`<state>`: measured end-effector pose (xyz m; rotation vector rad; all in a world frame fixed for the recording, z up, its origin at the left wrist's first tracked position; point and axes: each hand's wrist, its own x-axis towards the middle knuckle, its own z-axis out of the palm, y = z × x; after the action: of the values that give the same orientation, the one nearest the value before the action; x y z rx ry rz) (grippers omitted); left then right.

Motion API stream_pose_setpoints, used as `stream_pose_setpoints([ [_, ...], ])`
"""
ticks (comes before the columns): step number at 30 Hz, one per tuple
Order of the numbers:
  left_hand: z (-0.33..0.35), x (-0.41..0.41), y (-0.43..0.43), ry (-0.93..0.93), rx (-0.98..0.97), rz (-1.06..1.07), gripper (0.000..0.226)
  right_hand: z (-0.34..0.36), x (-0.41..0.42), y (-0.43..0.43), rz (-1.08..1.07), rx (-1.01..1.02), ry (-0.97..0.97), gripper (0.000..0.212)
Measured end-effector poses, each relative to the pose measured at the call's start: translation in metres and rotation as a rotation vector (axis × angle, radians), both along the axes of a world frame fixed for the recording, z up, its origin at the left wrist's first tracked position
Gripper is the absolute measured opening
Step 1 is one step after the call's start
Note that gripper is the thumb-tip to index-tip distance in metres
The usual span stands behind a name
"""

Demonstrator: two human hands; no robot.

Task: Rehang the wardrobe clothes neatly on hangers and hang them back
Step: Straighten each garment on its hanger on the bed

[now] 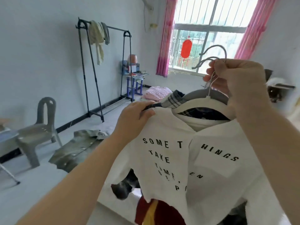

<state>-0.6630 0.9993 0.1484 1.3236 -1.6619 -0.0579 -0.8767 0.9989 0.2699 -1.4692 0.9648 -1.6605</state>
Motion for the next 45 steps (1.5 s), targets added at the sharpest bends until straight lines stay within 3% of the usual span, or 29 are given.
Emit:
stream_pose_setpoints([
  [9,-0.047,0.190,-0.004,-0.151,0.165,0.048,0.030,-0.088,0.174,-0.032,0.056,0.220,-0.174,0.013],
  [18,-0.157,0.291,-0.067,-0.157,0.397,0.076,0.027,-0.222,0.281,-0.121,0.095,0.512,-0.305,0.007],
  [28,-0.245,0.319,-0.185,-0.172,0.596,0.031,0.025,-0.313,0.320,-0.229,-0.111,0.682,-0.231,0.011],
  [45,-0.283,0.292,-0.404,-0.222,0.615,-0.335,0.029,-0.330,0.294,-0.374,-0.501,0.708,-0.286,0.013],
])
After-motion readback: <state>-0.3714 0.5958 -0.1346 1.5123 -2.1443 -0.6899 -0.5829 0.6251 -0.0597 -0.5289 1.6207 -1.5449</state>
